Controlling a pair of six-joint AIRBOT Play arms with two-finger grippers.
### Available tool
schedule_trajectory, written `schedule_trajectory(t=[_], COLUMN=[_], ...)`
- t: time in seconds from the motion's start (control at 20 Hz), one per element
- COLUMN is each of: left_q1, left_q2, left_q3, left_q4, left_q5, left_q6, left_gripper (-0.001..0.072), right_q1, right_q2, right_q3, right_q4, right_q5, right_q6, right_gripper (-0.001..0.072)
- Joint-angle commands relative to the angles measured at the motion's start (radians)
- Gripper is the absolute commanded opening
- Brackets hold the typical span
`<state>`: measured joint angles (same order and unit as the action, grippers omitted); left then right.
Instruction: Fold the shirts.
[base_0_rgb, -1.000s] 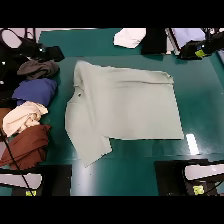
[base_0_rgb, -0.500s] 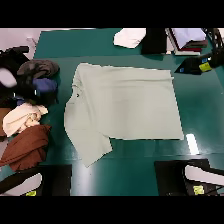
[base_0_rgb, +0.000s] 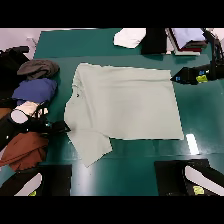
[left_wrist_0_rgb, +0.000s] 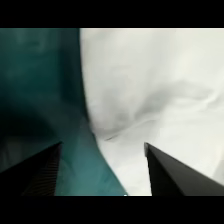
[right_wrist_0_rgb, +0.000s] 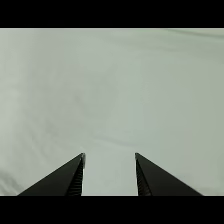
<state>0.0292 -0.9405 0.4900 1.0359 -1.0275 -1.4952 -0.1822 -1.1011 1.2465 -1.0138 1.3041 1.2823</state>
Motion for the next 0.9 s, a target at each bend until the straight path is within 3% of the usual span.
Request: schedule_trajectory(t=[0.0, 0.1, 0.15, 0.25, 0.45, 0.7, 0.85], left_q1=[-0.001, 0.0, 0.0, 0.0, 0.0, 0.0, 0.0], left_q2=[0.008, 0.008, 0.008, 0.008, 0.011, 0.011, 0.011], left_q3=[-0.06, -0.06, -0.06, -0.058, 0.053, 0.131, 0.131], left_q4=[-0.158, -0.169, -0.169, -0.182, -0.119, -0.094, -0.094], left_q5=[0.064, 0.087, 0.106, 0.148, 0.129, 0.101, 0.103], left_q6=[0.092, 0.1, 0.099, 0.107, 0.117, 0.117, 0.117], left_gripper=[0.06, 0.0598, 0.0474, 0.0023, 0.0023, 0.0023, 0.0023], right_q1=[0.002, 0.001, -0.006, -0.031, -0.177, -0.449, -0.546], right_q2=[0.014, 0.014, 0.014, 0.014, 0.026, 0.077, 0.041], right_q3=[-0.013, -0.013, -0.013, -0.014, -0.127, -0.483, -0.621], right_q4=[0.002, 0.001, 0.001, -0.002, -0.017, -0.242, -0.234], right_q5=[-0.005, -0.003, 0.004, 0.04, 0.123, 0.142, 0.158], right_q6=[0.005, 0.01, 0.01, 0.011, 0.011, 0.008, -0.018], right_gripper=[0.0377, 0.0377, 0.0377, 0.0377, 0.0377, 0.0386, 0.0386])
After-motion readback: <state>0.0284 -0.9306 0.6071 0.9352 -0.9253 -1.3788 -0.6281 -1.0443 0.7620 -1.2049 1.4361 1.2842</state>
